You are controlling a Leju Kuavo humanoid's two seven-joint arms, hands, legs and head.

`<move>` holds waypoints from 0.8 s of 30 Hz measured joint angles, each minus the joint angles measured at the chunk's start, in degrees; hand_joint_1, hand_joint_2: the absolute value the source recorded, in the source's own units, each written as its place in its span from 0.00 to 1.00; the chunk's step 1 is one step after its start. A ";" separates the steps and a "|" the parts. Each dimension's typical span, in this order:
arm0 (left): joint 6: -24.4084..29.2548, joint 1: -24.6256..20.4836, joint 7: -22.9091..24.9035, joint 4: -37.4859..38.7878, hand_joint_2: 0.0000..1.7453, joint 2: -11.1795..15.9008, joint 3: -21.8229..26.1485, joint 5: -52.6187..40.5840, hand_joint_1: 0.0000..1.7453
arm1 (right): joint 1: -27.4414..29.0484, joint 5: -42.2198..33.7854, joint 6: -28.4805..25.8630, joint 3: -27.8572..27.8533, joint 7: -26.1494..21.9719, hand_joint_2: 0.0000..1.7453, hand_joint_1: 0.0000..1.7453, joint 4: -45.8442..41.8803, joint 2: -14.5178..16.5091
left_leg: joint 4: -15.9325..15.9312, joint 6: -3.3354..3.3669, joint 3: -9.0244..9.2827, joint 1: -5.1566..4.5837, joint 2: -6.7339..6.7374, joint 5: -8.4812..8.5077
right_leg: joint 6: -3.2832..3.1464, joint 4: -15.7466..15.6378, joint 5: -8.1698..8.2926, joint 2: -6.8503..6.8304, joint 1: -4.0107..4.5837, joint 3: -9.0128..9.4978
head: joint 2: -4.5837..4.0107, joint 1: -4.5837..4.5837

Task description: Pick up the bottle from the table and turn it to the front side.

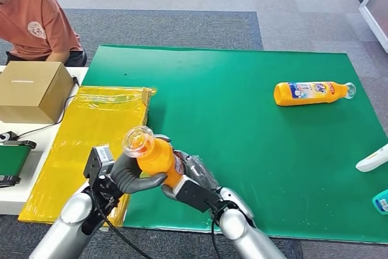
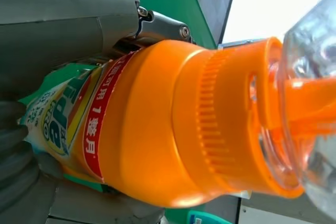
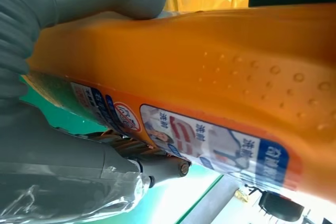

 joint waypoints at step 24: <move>51.98 6.65 14.43 3.82 1.00 -2.23 15.45 -92.49 1.00 | 6.46 -10.72 -4.21 -17.33 1.45 1.00 0.00 -20.02 -1.28 | 0.00 -0.02 -0.01 0.00 0.01 0.04 | -0.02 0.00 0.05 0.01 0.00 -0.06 | -0.01 0.00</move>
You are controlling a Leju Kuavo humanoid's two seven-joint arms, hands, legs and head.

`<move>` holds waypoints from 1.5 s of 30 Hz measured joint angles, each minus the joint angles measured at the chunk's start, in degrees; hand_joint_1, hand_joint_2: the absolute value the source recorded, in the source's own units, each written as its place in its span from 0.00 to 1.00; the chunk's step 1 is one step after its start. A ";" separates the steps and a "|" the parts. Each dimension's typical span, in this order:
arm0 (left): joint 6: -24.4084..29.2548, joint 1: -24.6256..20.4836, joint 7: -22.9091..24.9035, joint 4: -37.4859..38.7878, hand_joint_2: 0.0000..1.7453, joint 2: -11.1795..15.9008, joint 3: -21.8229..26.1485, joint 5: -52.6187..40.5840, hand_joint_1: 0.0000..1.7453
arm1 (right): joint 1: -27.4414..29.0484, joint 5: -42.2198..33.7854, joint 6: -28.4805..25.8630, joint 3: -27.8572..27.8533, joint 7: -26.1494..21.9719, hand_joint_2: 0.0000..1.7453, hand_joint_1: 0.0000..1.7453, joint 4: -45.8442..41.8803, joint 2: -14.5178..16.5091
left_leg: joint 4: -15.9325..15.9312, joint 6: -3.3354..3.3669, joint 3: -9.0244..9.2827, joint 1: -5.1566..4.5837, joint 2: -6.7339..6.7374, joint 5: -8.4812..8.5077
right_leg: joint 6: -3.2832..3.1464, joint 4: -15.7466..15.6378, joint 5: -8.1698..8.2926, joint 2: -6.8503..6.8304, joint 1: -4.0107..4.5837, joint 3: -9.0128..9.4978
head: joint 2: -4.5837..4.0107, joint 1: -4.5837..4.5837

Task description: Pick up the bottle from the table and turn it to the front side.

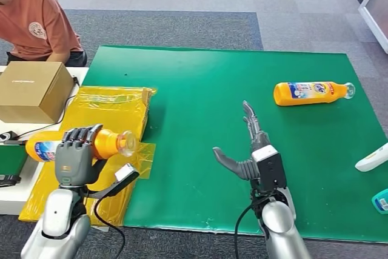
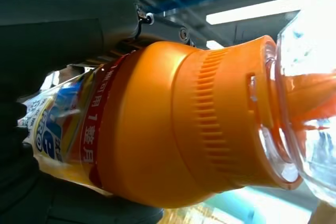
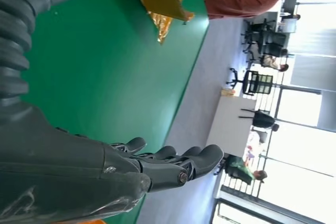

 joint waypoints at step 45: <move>-47.71 11.42 -29.68 -13.67 1.00 -7.16 3.85 102.25 0.00 | 6.52 -15.49 15.34 4.70 -2.84 1.00 0.00 -8.45 -1.02 | 0.00 0.07 -0.04 -0.01 -0.02 -0.15 | 0.09 -0.01 -0.14 -0.01 -0.02 0.03 | 0.00 0.00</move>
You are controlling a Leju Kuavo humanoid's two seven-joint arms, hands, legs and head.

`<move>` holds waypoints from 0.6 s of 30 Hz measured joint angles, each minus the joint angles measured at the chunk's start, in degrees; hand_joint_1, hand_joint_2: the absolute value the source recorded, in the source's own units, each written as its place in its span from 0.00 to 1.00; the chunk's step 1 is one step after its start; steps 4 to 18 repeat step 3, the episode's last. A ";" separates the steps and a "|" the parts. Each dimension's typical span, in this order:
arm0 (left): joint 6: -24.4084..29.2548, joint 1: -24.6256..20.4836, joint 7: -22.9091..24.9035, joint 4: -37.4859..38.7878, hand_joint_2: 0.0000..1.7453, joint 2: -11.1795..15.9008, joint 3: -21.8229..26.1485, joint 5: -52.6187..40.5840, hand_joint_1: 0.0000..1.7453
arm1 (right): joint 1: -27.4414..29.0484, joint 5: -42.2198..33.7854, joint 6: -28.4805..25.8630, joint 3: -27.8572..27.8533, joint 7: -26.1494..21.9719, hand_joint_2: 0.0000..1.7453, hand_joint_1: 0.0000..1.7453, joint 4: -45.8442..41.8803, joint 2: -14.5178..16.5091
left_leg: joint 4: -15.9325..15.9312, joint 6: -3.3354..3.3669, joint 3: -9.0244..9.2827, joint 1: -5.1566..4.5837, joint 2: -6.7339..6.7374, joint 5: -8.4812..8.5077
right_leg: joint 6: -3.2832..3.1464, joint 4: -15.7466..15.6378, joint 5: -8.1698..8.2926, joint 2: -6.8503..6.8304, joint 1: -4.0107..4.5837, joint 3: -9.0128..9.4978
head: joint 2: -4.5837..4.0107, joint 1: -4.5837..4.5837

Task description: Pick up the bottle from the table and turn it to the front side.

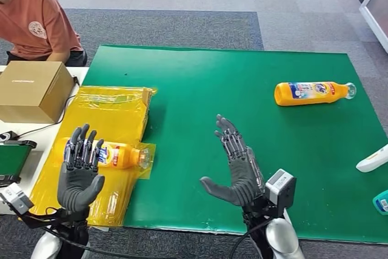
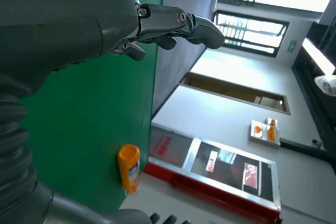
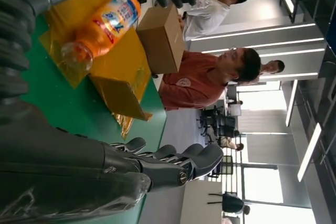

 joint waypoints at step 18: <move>-2.98 1.03 1.82 -0.12 1.00 -0.88 0.49 3.24 0.00 | 0.56 -2.97 0.76 -0.09 -0.25 1.00 0.00 0.15 -0.04 | 0.00 -0.01 0.01 0.01 0.00 -0.01 | -0.02 0.00 0.00 0.01 0.01 0.00 | 0.00 0.00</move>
